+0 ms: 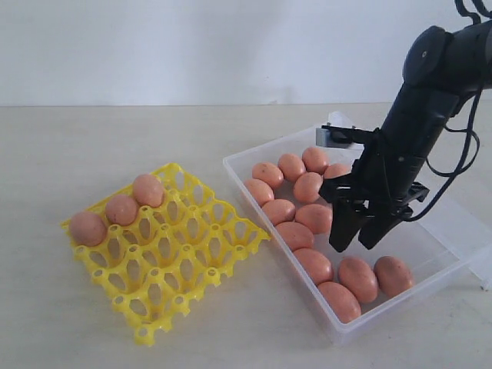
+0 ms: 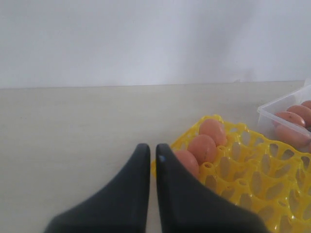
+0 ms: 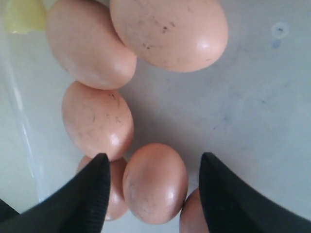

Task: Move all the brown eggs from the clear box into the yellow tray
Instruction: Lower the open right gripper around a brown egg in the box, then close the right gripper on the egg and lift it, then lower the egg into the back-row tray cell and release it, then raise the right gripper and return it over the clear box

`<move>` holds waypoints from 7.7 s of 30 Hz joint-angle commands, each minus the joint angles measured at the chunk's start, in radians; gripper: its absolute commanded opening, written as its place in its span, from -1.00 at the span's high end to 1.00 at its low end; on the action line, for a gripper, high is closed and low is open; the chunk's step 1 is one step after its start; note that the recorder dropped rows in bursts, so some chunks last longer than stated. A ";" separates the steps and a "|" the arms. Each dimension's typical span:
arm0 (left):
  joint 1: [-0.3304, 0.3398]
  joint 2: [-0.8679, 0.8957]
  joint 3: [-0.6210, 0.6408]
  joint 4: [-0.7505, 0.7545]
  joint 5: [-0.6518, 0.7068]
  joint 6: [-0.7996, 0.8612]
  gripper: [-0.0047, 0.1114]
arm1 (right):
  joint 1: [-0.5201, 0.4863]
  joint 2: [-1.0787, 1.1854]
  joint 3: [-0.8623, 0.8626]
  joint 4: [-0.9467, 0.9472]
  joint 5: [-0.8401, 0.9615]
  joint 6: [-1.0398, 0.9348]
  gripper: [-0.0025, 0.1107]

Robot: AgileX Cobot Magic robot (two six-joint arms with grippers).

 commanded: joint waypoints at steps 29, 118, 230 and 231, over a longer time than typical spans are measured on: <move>0.002 -0.003 0.003 -0.001 -0.007 -0.002 0.85 | 0.001 0.024 0.077 0.021 0.017 -0.085 0.36; 0.002 -0.003 0.003 -0.001 -0.007 -0.002 0.85 | 0.001 -0.150 0.075 -0.073 -0.291 0.123 0.96; 0.002 -0.003 0.003 -0.001 -0.007 -0.002 0.85 | 0.499 -0.033 0.105 -0.412 -1.599 0.715 0.16; 0.002 -0.003 0.003 -0.001 -0.007 -0.002 0.85 | 0.499 -0.052 0.105 -0.412 -1.541 0.715 0.16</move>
